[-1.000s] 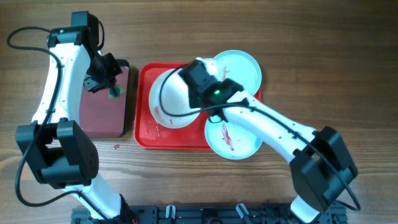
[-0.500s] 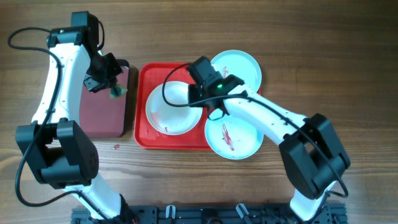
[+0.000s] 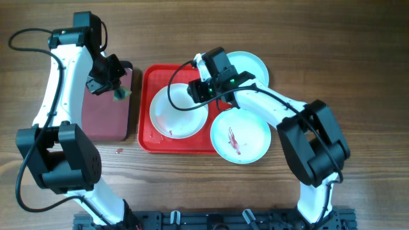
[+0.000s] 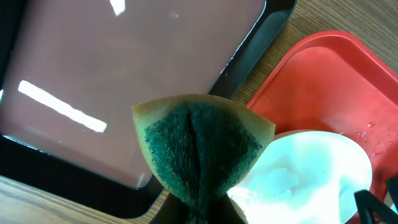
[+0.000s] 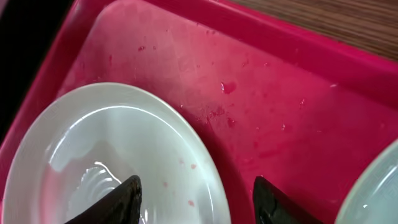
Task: Clean dirty plates on tray and stack at the side
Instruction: 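Scrub the white plate again with the sponge in the left gripper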
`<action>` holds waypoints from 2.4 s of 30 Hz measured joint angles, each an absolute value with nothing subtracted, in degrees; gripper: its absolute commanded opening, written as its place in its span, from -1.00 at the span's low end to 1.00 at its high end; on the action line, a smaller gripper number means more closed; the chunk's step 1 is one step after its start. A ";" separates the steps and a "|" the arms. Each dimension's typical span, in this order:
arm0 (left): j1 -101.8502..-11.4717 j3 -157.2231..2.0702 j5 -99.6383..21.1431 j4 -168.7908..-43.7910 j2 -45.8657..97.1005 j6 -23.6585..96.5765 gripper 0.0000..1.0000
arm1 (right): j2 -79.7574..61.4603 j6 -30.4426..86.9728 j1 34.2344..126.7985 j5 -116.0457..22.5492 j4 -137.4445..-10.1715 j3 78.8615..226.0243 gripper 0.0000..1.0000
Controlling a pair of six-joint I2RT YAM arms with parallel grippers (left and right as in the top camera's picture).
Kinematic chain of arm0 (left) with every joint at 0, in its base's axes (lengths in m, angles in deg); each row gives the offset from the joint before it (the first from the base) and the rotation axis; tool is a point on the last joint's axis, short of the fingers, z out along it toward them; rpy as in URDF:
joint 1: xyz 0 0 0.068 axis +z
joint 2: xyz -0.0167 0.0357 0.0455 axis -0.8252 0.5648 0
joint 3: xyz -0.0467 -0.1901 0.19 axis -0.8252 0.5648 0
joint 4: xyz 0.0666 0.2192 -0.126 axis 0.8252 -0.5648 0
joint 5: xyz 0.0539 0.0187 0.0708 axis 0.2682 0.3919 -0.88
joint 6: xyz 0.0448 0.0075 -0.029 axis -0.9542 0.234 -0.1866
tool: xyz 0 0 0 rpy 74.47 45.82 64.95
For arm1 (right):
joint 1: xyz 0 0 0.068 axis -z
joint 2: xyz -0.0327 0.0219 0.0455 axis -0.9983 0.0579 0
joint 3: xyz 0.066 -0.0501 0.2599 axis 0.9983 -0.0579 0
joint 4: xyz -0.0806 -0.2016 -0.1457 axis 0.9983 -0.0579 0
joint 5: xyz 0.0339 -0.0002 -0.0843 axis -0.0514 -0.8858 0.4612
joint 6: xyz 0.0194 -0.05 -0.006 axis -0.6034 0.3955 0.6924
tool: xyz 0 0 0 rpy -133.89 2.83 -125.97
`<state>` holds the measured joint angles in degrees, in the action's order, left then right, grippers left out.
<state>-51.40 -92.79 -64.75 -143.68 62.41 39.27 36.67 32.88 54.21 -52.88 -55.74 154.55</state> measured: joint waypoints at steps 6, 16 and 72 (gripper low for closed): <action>-51.40 -92.79 -64.58 -143.41 62.41 39.27 -0.92 | 38.38 28.90 54.21 -52.25 -53.23 154.55 0.00; -51.40 -92.79 -64.56 -143.26 62.41 39.27 -0.92 | 40.30 19.24 53.40 -51.22 -56.27 154.55 -0.91; -69.37 -57.53 -77.63 -74.96 60.25 1.02 -0.92 | 39.95 -0.24 53.91 -47.66 -61.19 155.58 -0.92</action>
